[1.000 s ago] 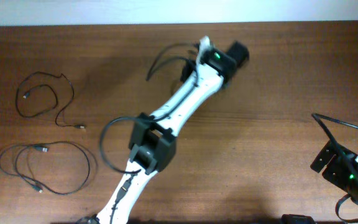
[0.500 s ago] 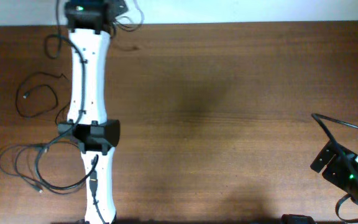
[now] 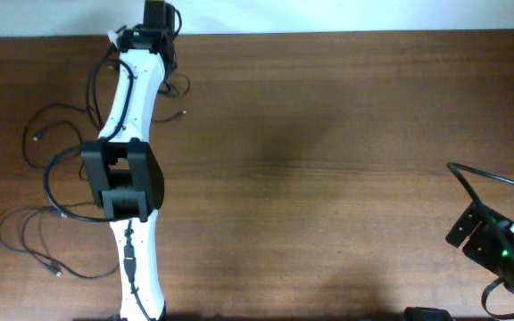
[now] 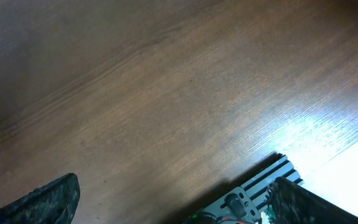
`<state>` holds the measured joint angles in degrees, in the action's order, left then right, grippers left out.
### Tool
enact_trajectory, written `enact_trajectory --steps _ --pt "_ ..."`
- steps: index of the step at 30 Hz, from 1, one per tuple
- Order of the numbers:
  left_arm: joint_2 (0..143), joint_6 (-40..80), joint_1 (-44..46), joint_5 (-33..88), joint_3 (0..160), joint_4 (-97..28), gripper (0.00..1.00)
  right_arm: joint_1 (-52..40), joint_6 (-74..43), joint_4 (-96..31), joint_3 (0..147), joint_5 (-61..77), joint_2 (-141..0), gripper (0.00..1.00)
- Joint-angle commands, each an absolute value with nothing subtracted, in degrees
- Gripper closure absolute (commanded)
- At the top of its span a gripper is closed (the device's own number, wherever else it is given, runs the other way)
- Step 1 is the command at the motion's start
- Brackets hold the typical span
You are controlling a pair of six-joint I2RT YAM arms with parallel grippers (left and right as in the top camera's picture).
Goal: Untangle cables
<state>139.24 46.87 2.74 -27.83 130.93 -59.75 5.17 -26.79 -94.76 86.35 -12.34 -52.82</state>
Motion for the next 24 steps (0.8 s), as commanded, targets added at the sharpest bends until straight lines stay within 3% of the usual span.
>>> enact_trajectory --steps 1,3,4,5,12,17,20,24 --pt "138.1 48.6 2.35 -29.41 123.72 -56.6 0.97 5.32 -26.79 -94.74 86.8 -12.21 -52.86 0.02" --pt "138.1 48.58 2.35 -29.41 119.42 -56.07 0.86 5.32 -26.81 -94.74 86.8 -12.21 -52.86 0.02" --pt "138.1 48.56 2.33 -29.21 119.07 -57.3 0.38 5.32 -26.81 -94.74 86.8 -12.21 -52.86 0.02" --pt "137.8 48.56 2.33 -28.69 119.31 -59.0 0.0 5.32 -26.79 -94.74 86.8 -12.21 -52.86 0.02" --pt "121.3 43.86 2.33 -12.47 122.39 -64.64 0.01 5.32 -26.81 -94.74 86.8 -12.21 -52.86 0.02" --pt "116.71 41.95 2.28 -15.86 122.41 -70.06 0.01 5.32 -26.79 -94.74 86.8 -12.21 -52.86 0.02" --pt "106.61 35.38 2.28 -15.88 122.41 -70.19 0.01 5.32 -26.81 -94.74 86.8 -12.21 -52.86 0.02" --pt "93.23 34.44 2.28 -23.03 122.34 -80.27 0.01 5.32 -26.79 -94.74 86.8 -12.21 -52.86 0.02"
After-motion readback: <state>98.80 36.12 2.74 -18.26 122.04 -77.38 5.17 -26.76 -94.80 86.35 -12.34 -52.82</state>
